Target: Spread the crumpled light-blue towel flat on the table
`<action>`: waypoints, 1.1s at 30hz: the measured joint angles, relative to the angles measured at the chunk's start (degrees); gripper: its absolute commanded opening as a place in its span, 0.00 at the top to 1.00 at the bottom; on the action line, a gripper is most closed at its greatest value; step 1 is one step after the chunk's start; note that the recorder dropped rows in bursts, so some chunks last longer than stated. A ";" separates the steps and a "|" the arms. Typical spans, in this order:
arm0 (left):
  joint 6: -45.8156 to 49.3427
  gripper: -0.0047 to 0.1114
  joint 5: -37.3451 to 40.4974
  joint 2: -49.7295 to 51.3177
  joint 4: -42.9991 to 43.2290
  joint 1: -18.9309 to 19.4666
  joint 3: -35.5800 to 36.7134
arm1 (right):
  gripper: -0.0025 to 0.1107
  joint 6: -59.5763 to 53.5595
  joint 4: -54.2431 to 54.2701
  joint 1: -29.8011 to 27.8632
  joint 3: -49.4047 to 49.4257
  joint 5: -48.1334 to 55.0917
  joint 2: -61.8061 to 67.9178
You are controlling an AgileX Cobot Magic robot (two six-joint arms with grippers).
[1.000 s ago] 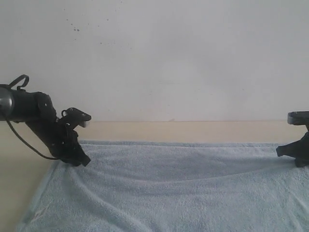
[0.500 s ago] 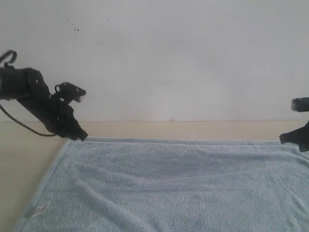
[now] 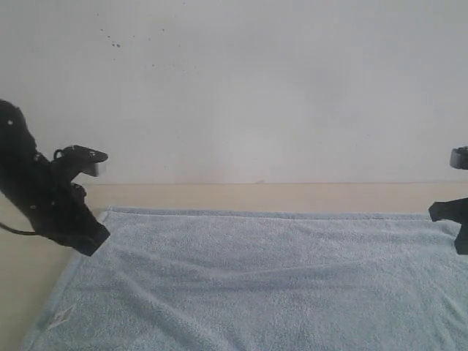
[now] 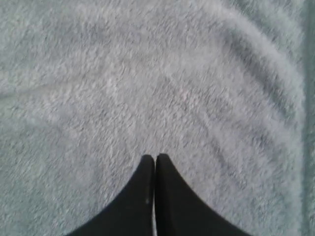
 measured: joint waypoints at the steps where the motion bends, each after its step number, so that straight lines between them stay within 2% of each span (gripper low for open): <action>1: -1.21 0.93 -2.45 -2.89 0.00 0.00 3.01 | 0.98 -0.30 0.73 0.00 2.60 -1.60 -1.86; 5: -10.25 0.93 -9.91 -17.58 0.00 0.85 10.31 | 0.98 -2.90 2.24 0.00 12.97 -14.08 -15.76; 9: -20.86 0.93 -17.39 -30.88 -0.34 2.85 11.38 | 0.98 -3.51 6.06 0.00 24.24 -31.96 -34.12; 12: -23.06 0.93 -22.43 -39.92 -0.34 3.38 11.38 | 0.98 1.92 12.10 1.34 29.29 -38.83 -43.56; 14: -23.43 0.93 -21.88 -45.41 0.42 3.38 11.38 | 0.98 4.38 14.34 4.37 31.31 -38.33 -46.63; 16: -25.28 0.93 -19.85 -50.02 2.82 3.38 11.96 | 0.98 1.12 14.66 8.81 32.48 -33.74 -47.81; 19: -34.37 0.93 -18.65 -56.48 10.48 3.38 15.02 | 0.98 -8.29 14.66 14.89 34.91 -28.16 -50.23; 21: -41.47 0.93 -18.54 -60.82 18.61 3.38 17.66 | 0.98 -9.37 14.66 17.12 36.53 -27.74 -54.15; 25: -55.57 0.93 -17.75 -70.68 35.14 3.38 24.38 | 0.98 -3.58 15.05 18.02 39.56 -35.75 -65.71; 27: -58.80 0.93 -17.50 -74.76 40.88 3.38 27.86 | 0.98 -2.50 15.17 18.02 40.15 -38.91 -70.38; 29: -59.83 0.93 -17.37 -77.63 43.31 3.38 31.01 | 0.98 -3.46 15.17 18.02 40.15 -39.07 -73.01; 33: -60.58 0.93 -17.07 -83.50 44.22 3.38 37.23 | 0.98 -4.53 15.30 18.02 40.67 -31.60 -79.97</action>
